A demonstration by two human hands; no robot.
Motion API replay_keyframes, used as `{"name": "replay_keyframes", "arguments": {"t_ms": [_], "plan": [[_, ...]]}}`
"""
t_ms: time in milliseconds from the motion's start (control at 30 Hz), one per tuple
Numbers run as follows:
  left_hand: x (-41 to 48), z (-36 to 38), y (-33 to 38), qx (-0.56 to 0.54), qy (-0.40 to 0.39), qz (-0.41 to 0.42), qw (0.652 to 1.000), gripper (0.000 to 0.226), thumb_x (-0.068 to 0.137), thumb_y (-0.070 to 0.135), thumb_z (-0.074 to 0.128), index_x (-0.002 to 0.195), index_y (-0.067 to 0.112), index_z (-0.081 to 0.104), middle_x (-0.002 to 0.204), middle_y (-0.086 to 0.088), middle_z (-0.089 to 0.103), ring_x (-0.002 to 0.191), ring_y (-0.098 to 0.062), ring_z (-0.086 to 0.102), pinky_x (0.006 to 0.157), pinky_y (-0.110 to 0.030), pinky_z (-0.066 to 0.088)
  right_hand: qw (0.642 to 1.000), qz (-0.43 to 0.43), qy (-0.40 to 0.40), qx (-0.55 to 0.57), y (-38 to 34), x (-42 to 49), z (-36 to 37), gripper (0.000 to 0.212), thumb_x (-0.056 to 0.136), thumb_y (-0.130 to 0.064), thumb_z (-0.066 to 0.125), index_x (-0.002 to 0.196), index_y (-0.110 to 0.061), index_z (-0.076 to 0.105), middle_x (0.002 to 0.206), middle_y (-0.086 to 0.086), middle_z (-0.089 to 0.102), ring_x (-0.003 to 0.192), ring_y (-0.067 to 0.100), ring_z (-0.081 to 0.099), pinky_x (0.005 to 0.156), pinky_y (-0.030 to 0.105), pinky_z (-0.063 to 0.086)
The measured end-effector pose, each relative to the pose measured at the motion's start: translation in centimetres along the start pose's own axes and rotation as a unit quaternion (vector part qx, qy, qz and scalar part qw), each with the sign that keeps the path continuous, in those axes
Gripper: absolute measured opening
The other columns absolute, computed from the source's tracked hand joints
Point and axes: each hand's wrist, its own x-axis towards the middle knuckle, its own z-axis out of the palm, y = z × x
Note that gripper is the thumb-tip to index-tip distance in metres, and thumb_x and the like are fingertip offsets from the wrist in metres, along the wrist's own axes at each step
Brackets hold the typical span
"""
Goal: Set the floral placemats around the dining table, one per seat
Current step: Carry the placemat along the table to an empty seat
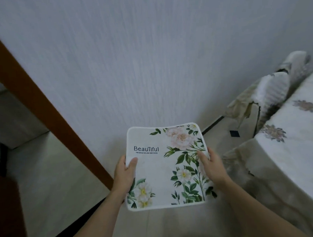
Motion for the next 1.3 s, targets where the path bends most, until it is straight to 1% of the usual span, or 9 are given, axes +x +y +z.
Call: {"name": "replay_keyframes", "arguments": {"t_ms": [67,167,333,433,567,700,867,1167,1300], "plan": [[2.9,2.1,1.1,-0.006,-0.026,-0.002,1.0,0.008,0.098,0.024,0.058,0.104,0.02,0.062,0.099,-0.004,0.074,0.085,-0.021,0.073,0.071,-0.04,0.06,1.0,-0.003,0.03,-0.003,-0.7,2.3,-1.1,0.017,0.1,-0.026,0.054,0.112,-0.016,0.058,0.102,0.002,0.073,0.086,0.013,0.073,0.071,0.034,0.061],[7.0,5.3,2.6,-0.002,-0.058,0.007,0.998,0.012,0.098,0.022,0.057,0.109,0.019,0.062,0.097,0.001,0.074,0.079,-0.011,0.072,0.065,-0.028,0.059,0.997,0.002,0.074,-0.025,-1.4,5.4,-2.6,0.012,0.099,-0.025,0.055,0.104,-0.014,0.058,0.097,0.004,0.072,0.084,0.016,0.072,0.07,0.038,0.061],[14.1,11.2,4.5,0.019,-0.115,0.017,0.993,0.007,0.097,0.023,0.059,0.103,0.024,0.061,0.098,-0.001,0.073,0.081,-0.017,0.071,0.068,-0.033,0.058,0.987,0.014,0.15,-0.051,-2.0,10.1,-5.2,0.008,0.099,-0.023,0.054,0.094,-0.018,0.055,0.093,0.003,0.067,0.082,0.015,0.066,0.063,0.025,0.051],[18.6,15.0,6.0,0.013,-0.152,0.028,0.988,0.007,0.097,0.022,0.059,0.101,0.028,0.06,0.098,0.001,0.073,0.081,-0.016,0.071,0.068,-0.032,0.057,0.98,0.027,0.19,-0.05,-2.5,13.8,-6.6,0.01,0.099,-0.024,0.055,0.09,-0.019,0.053,0.091,0.004,0.066,0.083,0.018,0.066,0.065,0.031,0.053],[25.2,20.5,8.0,0.007,-0.219,0.025,0.975,0.01,0.096,0.023,0.06,0.105,0.027,0.061,0.101,-0.004,0.074,0.087,-0.025,0.072,0.077,-0.046,0.06,0.965,0.036,0.254,-0.049,-3.5,19.1,-8.6,0.011,0.098,-0.025,0.056,0.095,-0.014,0.055,0.092,0.005,0.066,0.084,0.02,0.066,0.066,0.033,0.055],[30.8,25.6,10.8,0.003,-0.27,0.026,0.962,0.005,0.097,0.023,0.059,0.101,0.024,0.061,0.097,-0.004,0.073,0.082,-0.022,0.072,0.069,-0.037,0.061,0.947,0.047,0.313,-0.053,-4.8,23.5,-10.1,0.012,0.099,-0.025,0.055,0.098,-0.014,0.055,0.093,0.003,0.067,0.083,0.016,0.066,0.064,0.031,0.054],[35.6,31.3,13.4,0.043,-0.336,0.041,0.94,0.01,0.097,0.027,0.059,0.103,0.02,0.061,0.1,-0.007,0.073,0.088,-0.028,0.071,0.079,-0.051,0.059,0.921,0.048,0.38,-0.065,-6.4,26.4,-12.6,0.012,0.099,-0.026,0.055,0.103,-0.016,0.057,0.092,-0.003,0.067,0.079,0.01,0.064,0.06,0.028,0.05],[39.1,43.2,17.7,0.031,-0.408,0.093,0.908,0.005,0.097,0.02,0.058,0.102,0.018,0.059,0.097,-0.001,0.07,0.079,-0.013,0.068,0.057,-0.019,0.053,0.881,0.061,0.467,-0.047,-6.8,30.3,-19.2,0.017,0.098,-0.037,0.053,0.106,-0.022,0.056,0.096,-0.002,0.07,0.083,0.016,0.069,0.071,0.043,0.059],[41.0,49.6,19.4,0.021,-0.421,0.089,0.902,0.016,0.098,0.021,0.057,0.11,0.012,0.059,0.099,-0.003,0.071,0.082,-0.017,0.069,0.06,-0.023,0.056,0.873,0.058,0.482,-0.042,-7.0,34.2,-24.0,0.007,0.097,-0.038,0.054,0.095,-0.031,0.054,0.095,-0.002,0.071,0.082,0.019,0.071,0.071,0.047,0.06]]}}
